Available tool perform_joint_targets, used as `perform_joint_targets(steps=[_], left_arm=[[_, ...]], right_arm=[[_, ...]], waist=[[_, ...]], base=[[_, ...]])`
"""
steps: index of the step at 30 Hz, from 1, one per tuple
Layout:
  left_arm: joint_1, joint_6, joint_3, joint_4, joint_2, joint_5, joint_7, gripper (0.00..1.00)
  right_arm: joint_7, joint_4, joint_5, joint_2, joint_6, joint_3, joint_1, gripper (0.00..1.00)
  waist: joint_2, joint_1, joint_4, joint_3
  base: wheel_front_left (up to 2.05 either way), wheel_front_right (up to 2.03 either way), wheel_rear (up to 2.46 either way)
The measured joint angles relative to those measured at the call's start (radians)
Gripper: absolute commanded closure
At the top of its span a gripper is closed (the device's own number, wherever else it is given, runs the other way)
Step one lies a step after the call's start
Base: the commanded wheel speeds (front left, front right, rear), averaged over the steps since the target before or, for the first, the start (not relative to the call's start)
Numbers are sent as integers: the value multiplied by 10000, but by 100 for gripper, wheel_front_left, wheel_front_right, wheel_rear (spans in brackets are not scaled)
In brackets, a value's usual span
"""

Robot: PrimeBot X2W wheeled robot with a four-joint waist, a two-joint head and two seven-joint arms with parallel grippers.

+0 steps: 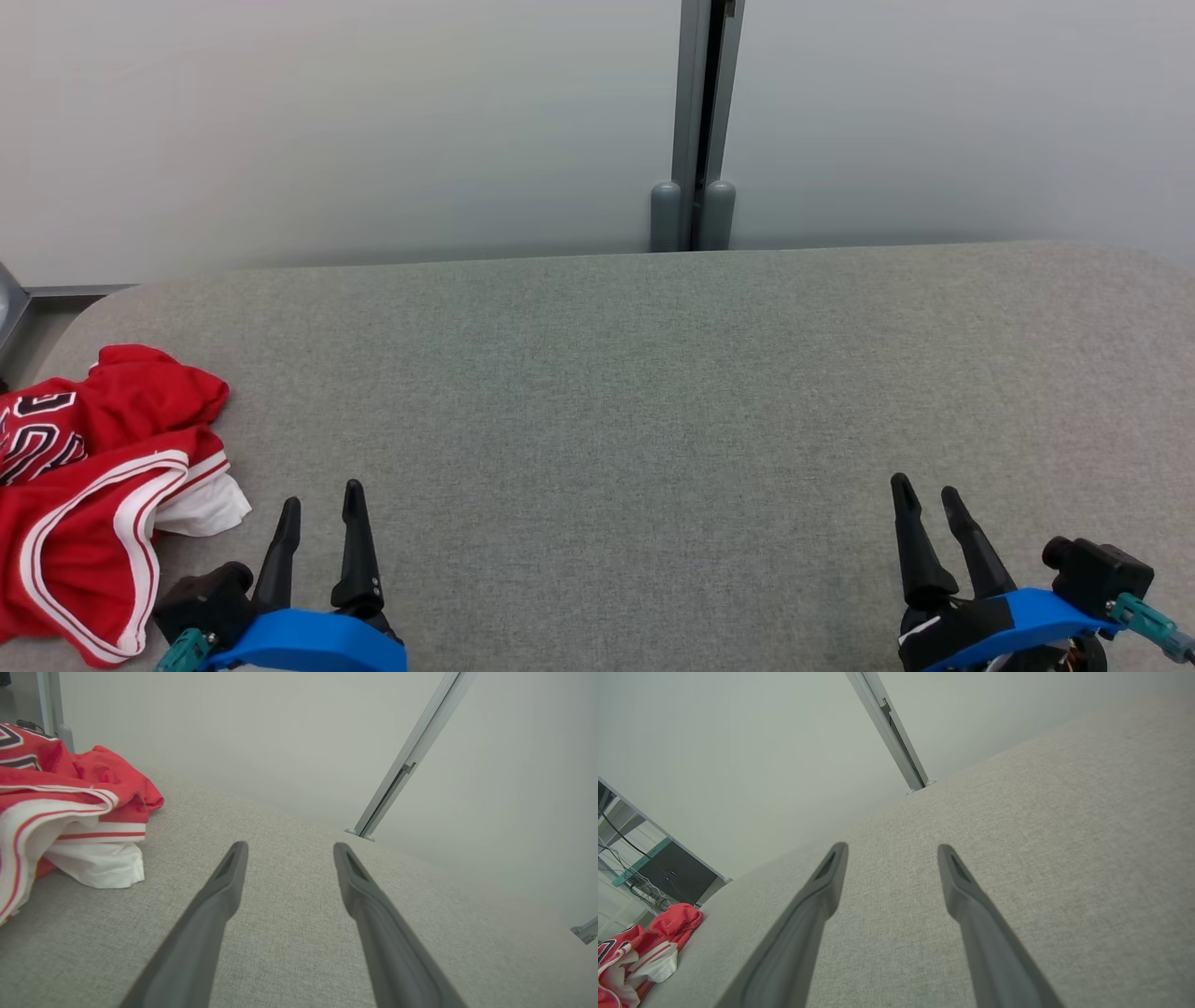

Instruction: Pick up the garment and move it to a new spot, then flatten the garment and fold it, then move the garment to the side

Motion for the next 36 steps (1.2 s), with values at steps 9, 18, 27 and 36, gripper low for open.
perform_joint_targets(steps=[9, 18, 27, 36], left_arm=[[28, 31, -155, 77, 8, 709, -184, 0], [58, 35, -253, 378, 23, 1371, -366, 0], [58, 77, -405, 418, 50, 2002, -543, 0], [58, 77, -504, 598, 67, 2497, -713, 0]], right_arm=[[-186, 56, -656, -4, 25, 46, -1, 0], [-334, 178, -1404, -12, 27, 35, -23, 0], [-374, 295, -2019, -17, 29, 155, -30, 0], [-529, 360, -2658, -23, 29, 167, -58, 0]], waist=[[0, 0, 43, -24], [0, 0, 70, -53], [0, 0, 73, -73], [1, 0, 59, -101]], base=[[0, 0, 0], [0, 0, 0], [0, 0, 0], [0, 0, 0]])
